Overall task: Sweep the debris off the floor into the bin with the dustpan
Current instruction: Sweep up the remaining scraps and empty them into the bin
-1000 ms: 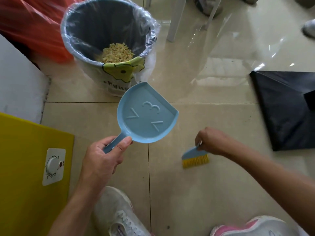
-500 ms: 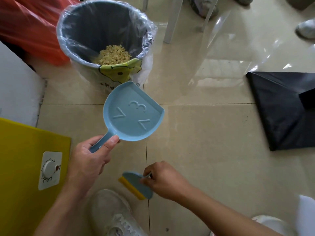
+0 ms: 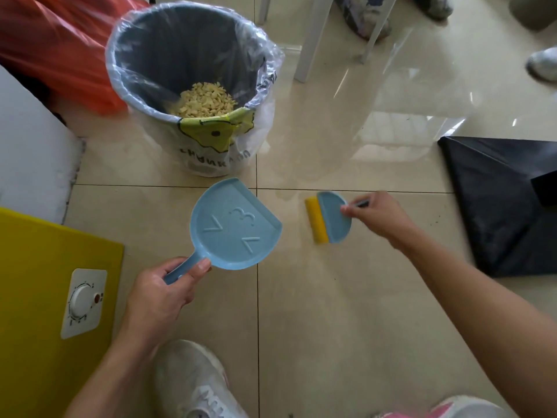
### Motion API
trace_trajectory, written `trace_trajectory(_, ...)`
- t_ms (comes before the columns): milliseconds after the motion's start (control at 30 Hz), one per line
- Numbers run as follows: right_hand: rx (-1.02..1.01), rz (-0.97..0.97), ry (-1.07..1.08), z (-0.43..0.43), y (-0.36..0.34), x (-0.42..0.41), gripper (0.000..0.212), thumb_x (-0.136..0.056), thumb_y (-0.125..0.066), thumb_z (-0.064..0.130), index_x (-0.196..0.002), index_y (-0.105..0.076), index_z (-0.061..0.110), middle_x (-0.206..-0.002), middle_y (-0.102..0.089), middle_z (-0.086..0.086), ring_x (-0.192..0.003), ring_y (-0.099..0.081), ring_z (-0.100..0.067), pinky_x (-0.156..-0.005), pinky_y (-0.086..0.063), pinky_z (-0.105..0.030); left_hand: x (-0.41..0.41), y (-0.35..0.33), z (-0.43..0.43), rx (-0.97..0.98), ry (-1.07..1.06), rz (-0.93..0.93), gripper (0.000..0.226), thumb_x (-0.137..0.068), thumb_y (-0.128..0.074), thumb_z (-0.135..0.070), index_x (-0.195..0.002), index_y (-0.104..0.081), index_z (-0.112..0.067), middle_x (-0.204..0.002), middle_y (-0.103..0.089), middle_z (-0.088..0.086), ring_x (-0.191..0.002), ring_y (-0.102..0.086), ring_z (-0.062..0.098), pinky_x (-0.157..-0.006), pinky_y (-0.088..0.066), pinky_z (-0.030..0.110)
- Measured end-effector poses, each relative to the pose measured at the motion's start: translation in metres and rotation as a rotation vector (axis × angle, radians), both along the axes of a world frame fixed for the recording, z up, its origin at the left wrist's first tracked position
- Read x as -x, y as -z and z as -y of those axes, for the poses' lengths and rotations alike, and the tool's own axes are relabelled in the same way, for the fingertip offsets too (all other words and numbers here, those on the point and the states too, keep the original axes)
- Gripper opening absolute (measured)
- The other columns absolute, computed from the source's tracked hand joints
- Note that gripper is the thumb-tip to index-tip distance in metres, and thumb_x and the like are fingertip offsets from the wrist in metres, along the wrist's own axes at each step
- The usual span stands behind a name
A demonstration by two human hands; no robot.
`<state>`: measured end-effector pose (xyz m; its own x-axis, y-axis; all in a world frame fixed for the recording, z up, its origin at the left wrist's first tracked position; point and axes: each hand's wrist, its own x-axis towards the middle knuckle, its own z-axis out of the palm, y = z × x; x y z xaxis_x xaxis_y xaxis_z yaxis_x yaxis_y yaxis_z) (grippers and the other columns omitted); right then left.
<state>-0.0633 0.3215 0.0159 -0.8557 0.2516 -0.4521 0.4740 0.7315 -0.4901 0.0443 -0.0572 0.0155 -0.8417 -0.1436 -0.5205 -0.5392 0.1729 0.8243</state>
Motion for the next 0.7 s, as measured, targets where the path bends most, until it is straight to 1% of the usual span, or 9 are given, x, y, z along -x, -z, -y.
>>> trace_trajectory(67,-0.147,-0.132,-0.148,0.009,-0.011,0.026,0.019,-0.089,-0.071,0.03,-0.098,-0.081,0.016,-0.077,-0.073,-0.007,-0.07,-0.063,-0.019,-0.06,-0.044,-0.029,0.001,0.002,0.004,0.019,-0.025,0.02,0.036,-0.086,-0.073,-0.042,-0.09,-0.076,-0.006,-0.055,-0.033,0.0,-0.042,-0.026,0.009,-0.044,-0.022,0.02)
trace_trajectory(133,-0.318,-0.241,-0.297,0.02,-0.013,0.041,0.021,-0.092,-0.065,0.026,-0.105,-0.079,0.017,-0.086,-0.073,-0.015,-0.079,-0.066,-0.032,-0.068,-0.051,-0.034,0.003,0.001,0.01,0.035,-0.025,0.034,0.032,-0.088,-0.072,-0.038,-0.091,-0.076,-0.007,-0.053,-0.034,-0.002,-0.042,-0.027,0.009,-0.043,-0.023,0.019)
trace_trajectory(233,-0.561,-0.248,-0.57,0.03,0.007,0.022,0.016,-0.092,-0.06,0.02,-0.096,-0.075,0.02,-0.082,-0.068,-0.017,-0.074,-0.065,-0.039,-0.06,-0.044,-0.034,0.003,0.008,0.015,0.033,-0.03,0.054,0.034,-0.085,-0.072,-0.043,-0.091,-0.078,-0.01,-0.052,-0.034,-0.005,-0.041,-0.027,0.009,-0.043,-0.022,0.018)
trace_trajectory(300,-0.599,-0.254,-0.753,0.033,0.022,-0.012,0.006,-0.084,-0.067,0.013,-0.079,-0.065,0.015,-0.066,-0.062,-0.013,-0.058,-0.062,-0.036,-0.049,-0.038,-0.031,0.002,0.014,0.013,0.032,-0.012,0.078,0.038,-0.082,-0.072,-0.047,-0.092,-0.078,-0.011,-0.049,-0.034,-0.007,-0.04,-0.027,0.008,-0.042,-0.022,0.017)
trace_trajectory(333,-0.582,-0.255,-0.784,0.031,0.027,-0.03,0.015,-0.081,-0.072,0.012,-0.074,-0.06,0.015,-0.059,-0.058,-0.011,-0.05,-0.058,-0.033,-0.045,-0.034,-0.03,0.001,0.018,0.01,0.04,0.01,0.097,0.038,-0.083,-0.072,-0.046,-0.093,-0.078,-0.009,-0.048,-0.034,-0.008,-0.039,-0.028,0.007,-0.041,-0.022,0.018)
trace_trajectory(400,-0.575,-0.242,-0.78,0.027,0.029,-0.059,0.021,-0.082,-0.075,0.017,-0.073,-0.056,0.017,-0.054,-0.055,-0.006,-0.046,-0.055,-0.032,-0.043,-0.028,-0.03,-0.001,0.023,0.002,0.062,0.06,0.136,0.037,-0.087,-0.074,-0.036,-0.095,-0.076,0.0,-0.05,-0.035,-0.006,-0.038,-0.028,0.005,-0.037,-0.025,0.017)
trace_trajectory(467,-0.576,-0.229,-0.755,0.021,0.024,-0.081,0.015,-0.087,-0.072,0.024,-0.079,-0.06,0.019,-0.057,-0.058,-0.005,-0.051,-0.058,-0.033,-0.043,-0.033,-0.03,-0.002,0.027,-0.007,0.077,0.109,0.164,0.033,-0.09,-0.075,-0.029,-0.093,-0.074,0.004,-0.054,-0.036,-0.002,-0.039,-0.031,0.006,-0.038,-0.028,0.016)
trace_trajectory(600,-0.465,-0.316,-0.574,0.008,0.001,-0.095,0.012,-0.089,-0.073,0.028,-0.1,-0.074,0.023,-0.074,-0.074,-0.005,-0.064,-0.069,-0.034,-0.048,-0.053,-0.037,-0.005,0.038,-0.02,0.127,0.211,0.239,0.023,-0.088,-0.076,-0.037,-0.089,-0.08,-0.014,-0.051,-0.046,-0.006,-0.049,-0.043,0.012,-0.056,-0.038,0.026)
trace_trajectory(700,-0.536,-0.312,-0.452,-0.007,-0.01,-0.078,0.018,-0.096,-0.061,0.031,-0.104,-0.072,0.02,-0.072,-0.072,-0.009,-0.066,-0.067,-0.036,-0.053,-0.048,-0.038,-0.007,0.044,-0.029,0.166,0.247,0.303,0.018,-0.087,-0.076,-0.037,-0.087,-0.079,-0.019,-0.048,-0.051,-0.009,-0.049,-0.048,0.01,-0.057,-0.041,0.026)
